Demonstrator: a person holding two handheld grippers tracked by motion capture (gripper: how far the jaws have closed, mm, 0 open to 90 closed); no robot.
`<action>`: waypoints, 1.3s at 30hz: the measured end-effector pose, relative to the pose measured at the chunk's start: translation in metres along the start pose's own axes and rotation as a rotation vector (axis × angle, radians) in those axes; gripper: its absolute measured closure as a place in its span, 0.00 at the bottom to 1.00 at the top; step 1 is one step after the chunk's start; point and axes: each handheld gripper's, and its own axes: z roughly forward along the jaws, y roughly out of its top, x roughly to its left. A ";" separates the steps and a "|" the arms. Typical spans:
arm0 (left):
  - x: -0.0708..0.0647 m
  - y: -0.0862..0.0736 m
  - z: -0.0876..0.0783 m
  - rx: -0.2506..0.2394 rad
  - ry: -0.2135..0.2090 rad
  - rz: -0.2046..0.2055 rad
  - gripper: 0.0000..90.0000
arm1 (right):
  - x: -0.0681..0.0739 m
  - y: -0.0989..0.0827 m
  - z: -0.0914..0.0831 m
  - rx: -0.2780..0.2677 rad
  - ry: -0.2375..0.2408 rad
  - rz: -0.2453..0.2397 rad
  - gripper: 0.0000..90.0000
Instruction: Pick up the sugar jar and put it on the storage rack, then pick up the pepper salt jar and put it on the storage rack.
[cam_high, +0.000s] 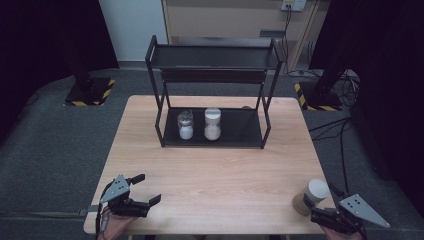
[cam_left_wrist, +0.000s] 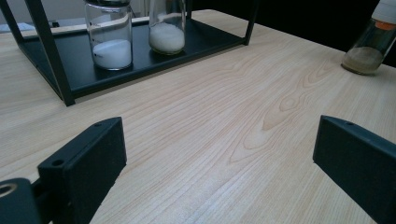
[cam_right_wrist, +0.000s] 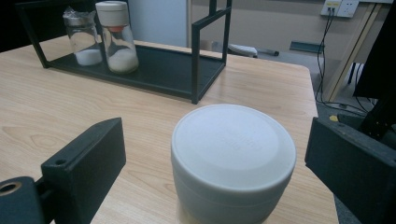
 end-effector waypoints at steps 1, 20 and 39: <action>0.000 0.000 0.000 -0.001 -0.001 0.000 0.02 | 0.000 0.000 0.000 0.000 0.000 -0.002 0.06; 0.000 0.000 0.001 0.002 -0.003 0.000 0.02 | 0.002 0.002 0.002 0.009 0.000 0.005 0.06; 0.000 0.000 0.001 0.006 -0.002 0.001 0.02 | -0.008 0.009 0.017 0.085 0.002 0.052 0.15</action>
